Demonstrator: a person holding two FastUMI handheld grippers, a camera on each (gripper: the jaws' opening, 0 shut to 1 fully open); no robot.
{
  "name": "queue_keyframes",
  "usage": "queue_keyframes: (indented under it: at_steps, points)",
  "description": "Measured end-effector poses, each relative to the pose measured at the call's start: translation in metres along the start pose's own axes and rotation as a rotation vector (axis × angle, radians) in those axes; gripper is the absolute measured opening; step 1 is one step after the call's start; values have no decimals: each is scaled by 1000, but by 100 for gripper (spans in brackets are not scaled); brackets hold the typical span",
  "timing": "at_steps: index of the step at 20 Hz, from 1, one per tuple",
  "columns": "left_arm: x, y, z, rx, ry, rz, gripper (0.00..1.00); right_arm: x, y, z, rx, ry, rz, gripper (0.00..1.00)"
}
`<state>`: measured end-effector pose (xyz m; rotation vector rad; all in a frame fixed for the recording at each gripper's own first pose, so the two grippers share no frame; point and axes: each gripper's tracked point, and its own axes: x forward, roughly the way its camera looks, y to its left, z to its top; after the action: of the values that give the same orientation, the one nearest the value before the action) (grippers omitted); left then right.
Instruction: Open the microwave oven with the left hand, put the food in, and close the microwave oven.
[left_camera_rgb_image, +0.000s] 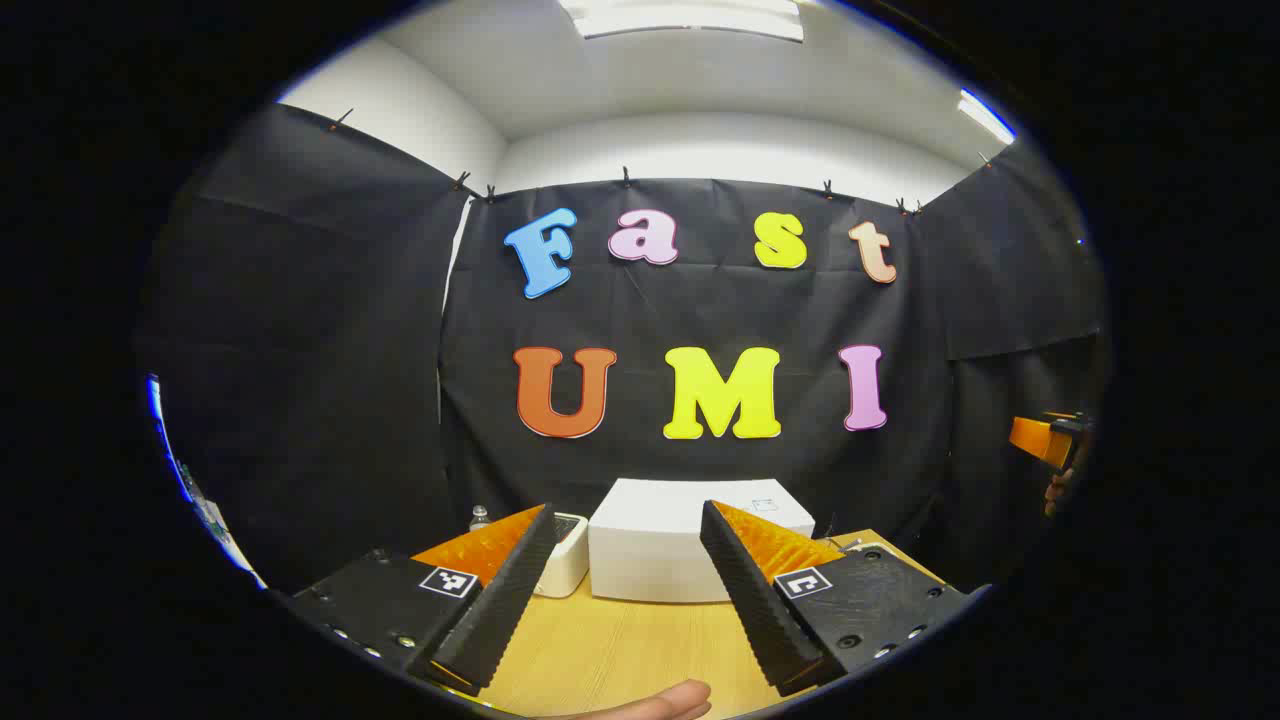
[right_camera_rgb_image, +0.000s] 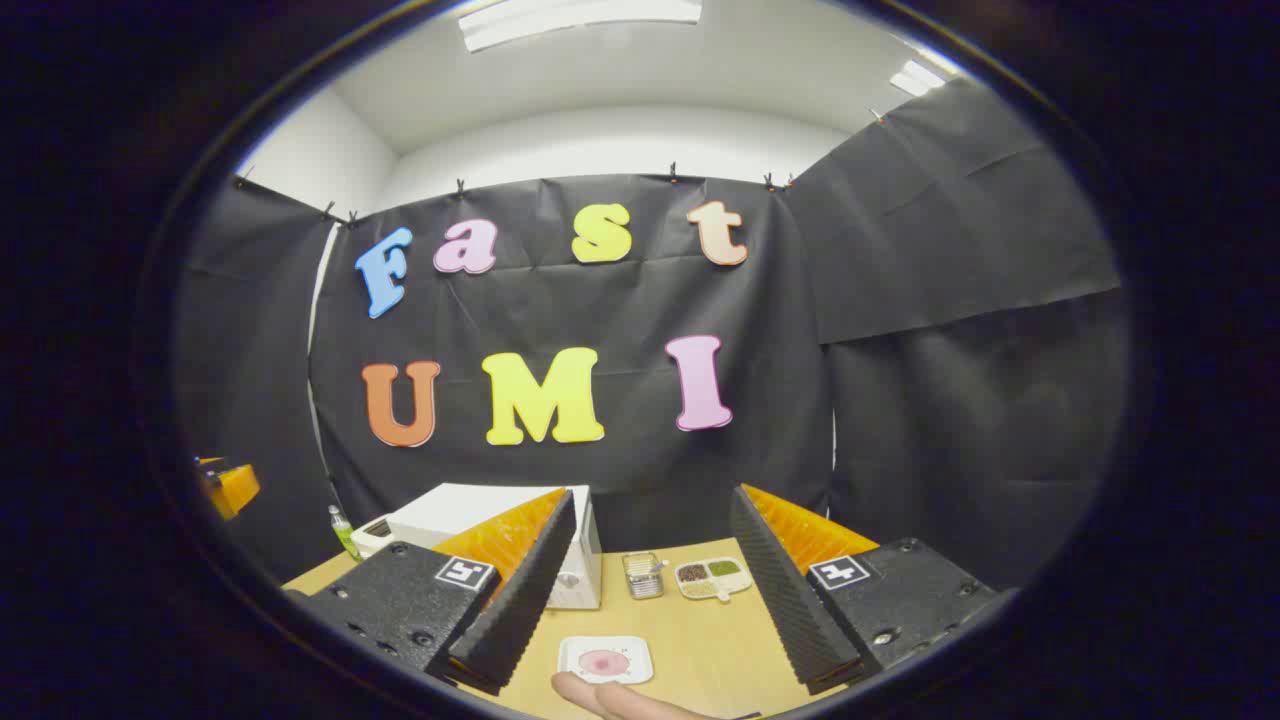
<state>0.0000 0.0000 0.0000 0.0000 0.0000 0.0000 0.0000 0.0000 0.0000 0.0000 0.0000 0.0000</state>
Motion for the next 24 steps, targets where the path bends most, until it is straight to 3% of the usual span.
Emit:
queue_keyframes:
  at_steps: [1, 8, 11, 21, 24]
  points:
    - [1, 1, -1, -6, 2, 0, 92, 0, 1, 0, -1, 1, 3, 99]
    - [5, 9, -10, -11, 24, 15, 92, -5, -4, -9, -15, 7, -5, 99]
    - [5, 2, -10, -6, 22, -24, 92, -12, -6, -5, -25, -14, -15, 99]
    - [10, -4, -10, -5, 3, -22, 92, -18, -8, -7, -19, -21, 1, 99]
    - [22, -19, -15, -27, -1, -54, 92, -18, -7, -10, -13, -11, 17, 99]
